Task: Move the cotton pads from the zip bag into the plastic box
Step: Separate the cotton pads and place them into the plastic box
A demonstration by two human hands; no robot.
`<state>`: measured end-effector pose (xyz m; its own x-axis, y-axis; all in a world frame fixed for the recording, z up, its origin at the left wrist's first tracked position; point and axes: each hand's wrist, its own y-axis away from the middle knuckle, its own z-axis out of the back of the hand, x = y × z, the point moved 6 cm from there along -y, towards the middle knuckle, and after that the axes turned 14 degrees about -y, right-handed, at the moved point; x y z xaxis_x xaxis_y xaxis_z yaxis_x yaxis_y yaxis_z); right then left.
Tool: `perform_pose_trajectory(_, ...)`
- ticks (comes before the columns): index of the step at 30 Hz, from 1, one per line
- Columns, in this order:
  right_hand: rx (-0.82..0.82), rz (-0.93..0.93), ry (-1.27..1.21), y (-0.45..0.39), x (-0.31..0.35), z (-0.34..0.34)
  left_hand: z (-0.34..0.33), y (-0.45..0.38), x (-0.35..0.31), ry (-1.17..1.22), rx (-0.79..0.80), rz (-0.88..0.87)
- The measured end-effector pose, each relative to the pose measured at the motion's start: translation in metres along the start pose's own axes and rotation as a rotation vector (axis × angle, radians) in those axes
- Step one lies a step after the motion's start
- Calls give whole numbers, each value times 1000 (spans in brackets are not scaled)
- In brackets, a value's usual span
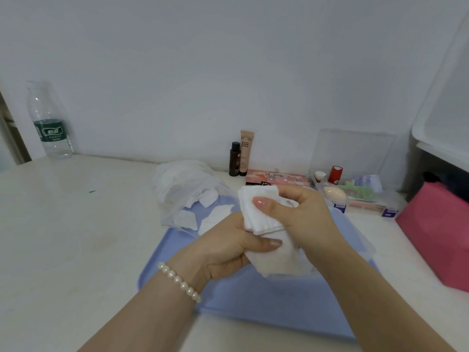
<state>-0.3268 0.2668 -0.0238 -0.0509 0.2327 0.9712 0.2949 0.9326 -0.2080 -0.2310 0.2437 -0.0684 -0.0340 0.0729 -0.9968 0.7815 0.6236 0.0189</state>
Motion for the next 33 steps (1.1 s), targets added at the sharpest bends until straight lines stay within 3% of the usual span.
perform_pose_trajectory(3, -37, -25, -260, 0, 4, 4, 7, -4, 5, 27, -69, 31)
perform_pose_trajectory(7, -230, 33, -623, -11, 14, 34, 12, -5, 1, 169, -121, 16)
perform_pose_trajectory(11, -165, -97, -797, -15, 12, 37, 18, -6, -4, 372, -210, -38)
perform_pose_trajectory(16, 87, -200, -615, -8, 3, 9, 17, -6, -11, 451, -246, -129)
perform_pose_trajectory(18, 120, -197, -525, -7, -3, 4, 16, -5, -13, 451, -250, -150)
perform_pose_trajectory(33, -45, 29, -284, -6, -8, 7, 13, -5, -12, 412, -234, -130)
